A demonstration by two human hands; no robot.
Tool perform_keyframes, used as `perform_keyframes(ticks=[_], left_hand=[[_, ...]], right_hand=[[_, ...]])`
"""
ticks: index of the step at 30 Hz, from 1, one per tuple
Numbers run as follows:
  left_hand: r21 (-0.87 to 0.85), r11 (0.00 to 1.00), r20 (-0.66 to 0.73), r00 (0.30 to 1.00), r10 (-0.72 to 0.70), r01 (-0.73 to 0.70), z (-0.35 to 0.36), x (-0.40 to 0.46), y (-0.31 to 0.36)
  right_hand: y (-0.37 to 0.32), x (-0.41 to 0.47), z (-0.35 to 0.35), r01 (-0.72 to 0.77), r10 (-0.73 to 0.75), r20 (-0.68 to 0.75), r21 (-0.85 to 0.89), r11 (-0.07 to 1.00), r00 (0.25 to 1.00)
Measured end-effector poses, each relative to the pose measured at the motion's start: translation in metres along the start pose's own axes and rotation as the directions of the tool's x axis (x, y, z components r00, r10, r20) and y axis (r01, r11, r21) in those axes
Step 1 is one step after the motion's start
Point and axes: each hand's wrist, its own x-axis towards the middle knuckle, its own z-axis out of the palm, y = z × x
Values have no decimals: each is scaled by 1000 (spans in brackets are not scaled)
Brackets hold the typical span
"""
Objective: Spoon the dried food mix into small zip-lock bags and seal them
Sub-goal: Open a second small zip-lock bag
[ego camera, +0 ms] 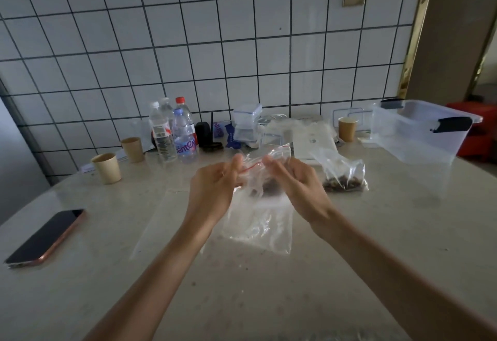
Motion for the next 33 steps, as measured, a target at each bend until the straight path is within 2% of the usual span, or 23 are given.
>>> perform_keyframes(ticks=[2,4,7,10,13,16,18,20,22,24,26,29,31,33], left_hand=[[58,997,26,999,47,-48,0,-3,0],[48,993,44,994,101,-104,0,-7,1],[41,985,31,986,167,-168,-6,-11,2],[197,937,-57,950,306,-290,-17,-12,2],[328,882,-111,913,391,-338,-26,-13,5],[318,919,-129,949,287,-235,-33,-11,8],[188,974,-95,985,144,-124,-34,-11,10],[-84,996,-19,999,-40,38,-31,-13,14],[-325,927,85,982,-168,187,-29,-14,15],[-513,809,202,956,-211,287,-27,-15,14],[-677,623,336,918,-211,391,-26,-16,12],[-779,335,486,848,-212,530,-22,-18,12],[-783,255,526,822,-217,568,-19,-19,12],[-767,227,556,798,-232,600,-14,-22,14]], right_hand=[[-6,1,1,-79,79,-33,5,997,996],[-8,4,1,-176,177,-124,21,984,976],[-6,7,-6,-275,258,-193,-68,959,947],[-6,5,-16,-268,234,-240,-119,956,942],[-13,2,-23,-174,119,-253,-204,964,960],[-19,0,-30,-113,-23,-309,-415,903,951],[-22,-1,-35,-123,-36,-337,-440,890,941],[-27,-3,-35,-166,104,-271,-218,962,957],[-29,-8,-33,-221,215,-199,-7,975,956],[-29,-11,-31,-256,272,-199,103,961,942],[-29,-13,-30,-296,346,-185,252,921,920],[-27,-17,-29,-350,450,-112,474,808,886],[-25,-18,-28,-334,456,-59,599,728,888],[-25,-18,-28,-311,429,6,698,645,903]])
